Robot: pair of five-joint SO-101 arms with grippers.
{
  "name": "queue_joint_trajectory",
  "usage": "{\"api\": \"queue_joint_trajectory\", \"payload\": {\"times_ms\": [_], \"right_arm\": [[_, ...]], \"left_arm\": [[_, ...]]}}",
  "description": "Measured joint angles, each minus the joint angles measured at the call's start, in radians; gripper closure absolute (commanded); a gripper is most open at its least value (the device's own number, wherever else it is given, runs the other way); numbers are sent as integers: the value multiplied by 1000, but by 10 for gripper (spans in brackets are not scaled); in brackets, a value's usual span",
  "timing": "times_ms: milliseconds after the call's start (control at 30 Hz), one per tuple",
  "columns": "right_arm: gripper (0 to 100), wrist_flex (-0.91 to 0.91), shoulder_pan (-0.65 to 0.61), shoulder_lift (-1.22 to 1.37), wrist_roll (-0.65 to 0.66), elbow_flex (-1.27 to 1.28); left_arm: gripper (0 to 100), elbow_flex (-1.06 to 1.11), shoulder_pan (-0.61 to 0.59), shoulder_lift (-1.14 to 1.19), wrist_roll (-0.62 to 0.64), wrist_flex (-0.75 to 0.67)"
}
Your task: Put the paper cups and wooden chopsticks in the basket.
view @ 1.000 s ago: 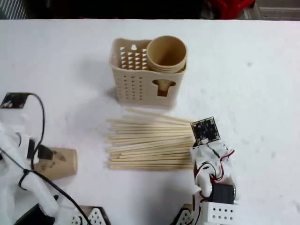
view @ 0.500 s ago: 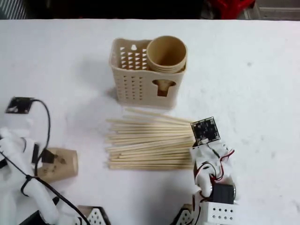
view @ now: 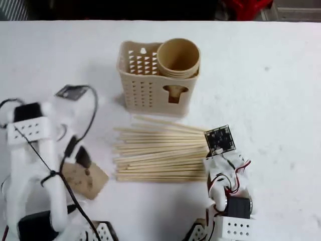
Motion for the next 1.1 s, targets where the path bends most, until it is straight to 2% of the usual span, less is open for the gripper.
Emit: {"api": "queue_joint_trajectory", "payload": {"times_ms": [200, 333, 433, 533, 767, 1100], "right_arm": [[978, 0, 0, 0, 0, 0], [978, 0, 2, 0, 0, 0], [978, 0, 0, 0, 0, 0], [978, 0, 2, 0, 0, 0], [977, 0, 2, 0, 0, 0], [978, 0, 0, 0, 0, 0]], "left_arm": [[749, -89, 261, 0, 124, 63], [853, -89, 347, 0, 121, 72], [932, -89, 384, 0, 74, 78], [976, -89, 396, 0, 2, 92], [978, -58, 397, 0, -146, 94], [979, -87, 397, 0, -176, 95]]}}
